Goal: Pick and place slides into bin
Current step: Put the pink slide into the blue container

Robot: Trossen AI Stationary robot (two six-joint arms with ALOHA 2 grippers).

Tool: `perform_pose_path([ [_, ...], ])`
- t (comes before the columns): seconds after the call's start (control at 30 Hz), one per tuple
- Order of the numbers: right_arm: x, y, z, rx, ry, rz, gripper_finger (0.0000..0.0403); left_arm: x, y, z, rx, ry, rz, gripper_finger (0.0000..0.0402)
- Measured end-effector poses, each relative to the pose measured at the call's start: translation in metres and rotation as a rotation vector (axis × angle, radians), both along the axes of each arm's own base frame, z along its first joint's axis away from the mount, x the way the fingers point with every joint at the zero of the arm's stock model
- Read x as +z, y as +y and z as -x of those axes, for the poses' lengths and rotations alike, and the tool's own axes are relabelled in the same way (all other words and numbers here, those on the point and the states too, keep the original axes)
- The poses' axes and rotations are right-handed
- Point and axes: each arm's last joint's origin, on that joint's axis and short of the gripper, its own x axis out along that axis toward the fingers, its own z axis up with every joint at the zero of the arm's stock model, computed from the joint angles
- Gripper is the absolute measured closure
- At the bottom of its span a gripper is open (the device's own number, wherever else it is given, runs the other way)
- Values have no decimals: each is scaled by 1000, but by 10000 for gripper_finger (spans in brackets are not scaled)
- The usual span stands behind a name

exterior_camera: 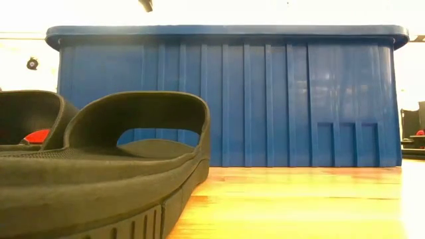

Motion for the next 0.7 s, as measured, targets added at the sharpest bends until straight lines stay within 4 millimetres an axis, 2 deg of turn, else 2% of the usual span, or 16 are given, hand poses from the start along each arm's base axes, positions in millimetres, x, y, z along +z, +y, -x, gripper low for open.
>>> perform_pose_path([
  [0.13, 6, -31, -11, -145, 30, 17, 394, 0, 0, 0, 2, 2, -9, 212],
  [0.3, 5, -62, -32, -233, 217, 28, 394, 0, 0, 0, 13, 12, -56, 212],
  [0.57, 9, -106, -92, -201, 378, 122, 394, 1, 1, 1, 31, 2, -45, 212],
  [0.7, -1, -137, -119, -217, 482, 169, 394, 1, 1, 1, 35, 2, -44, 212],
])
